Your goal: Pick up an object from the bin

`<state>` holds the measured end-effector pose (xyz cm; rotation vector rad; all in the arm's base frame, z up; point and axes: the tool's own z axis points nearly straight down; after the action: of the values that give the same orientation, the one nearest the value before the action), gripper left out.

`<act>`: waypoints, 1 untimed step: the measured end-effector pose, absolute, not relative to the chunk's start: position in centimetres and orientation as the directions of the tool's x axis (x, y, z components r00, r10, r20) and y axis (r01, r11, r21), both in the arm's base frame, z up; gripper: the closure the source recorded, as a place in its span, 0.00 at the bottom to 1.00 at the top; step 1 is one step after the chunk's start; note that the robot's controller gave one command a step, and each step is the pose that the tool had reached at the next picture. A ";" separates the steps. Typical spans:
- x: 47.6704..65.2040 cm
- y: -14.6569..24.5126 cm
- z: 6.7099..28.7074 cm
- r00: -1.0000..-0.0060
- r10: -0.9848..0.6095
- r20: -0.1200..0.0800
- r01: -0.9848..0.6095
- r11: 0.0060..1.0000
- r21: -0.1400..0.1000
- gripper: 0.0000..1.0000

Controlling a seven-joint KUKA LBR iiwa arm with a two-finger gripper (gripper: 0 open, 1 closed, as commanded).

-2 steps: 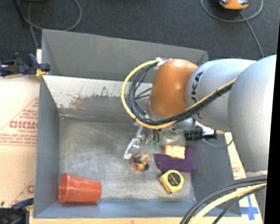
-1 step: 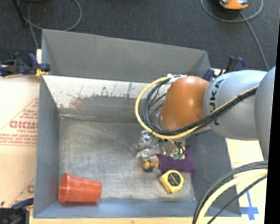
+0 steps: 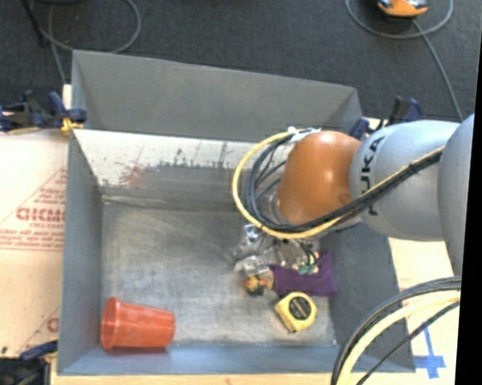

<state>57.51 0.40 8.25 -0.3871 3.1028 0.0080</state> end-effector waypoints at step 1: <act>56.6 0.1 10.7 -0.974 -0.226 -0.001 -0.226 0.974 0.002 1.00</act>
Offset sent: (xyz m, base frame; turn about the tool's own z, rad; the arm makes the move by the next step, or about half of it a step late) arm -0.0072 -0.0070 0.0541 0.0649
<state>56.61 0.09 10.68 -0.3577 3.1199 0.0031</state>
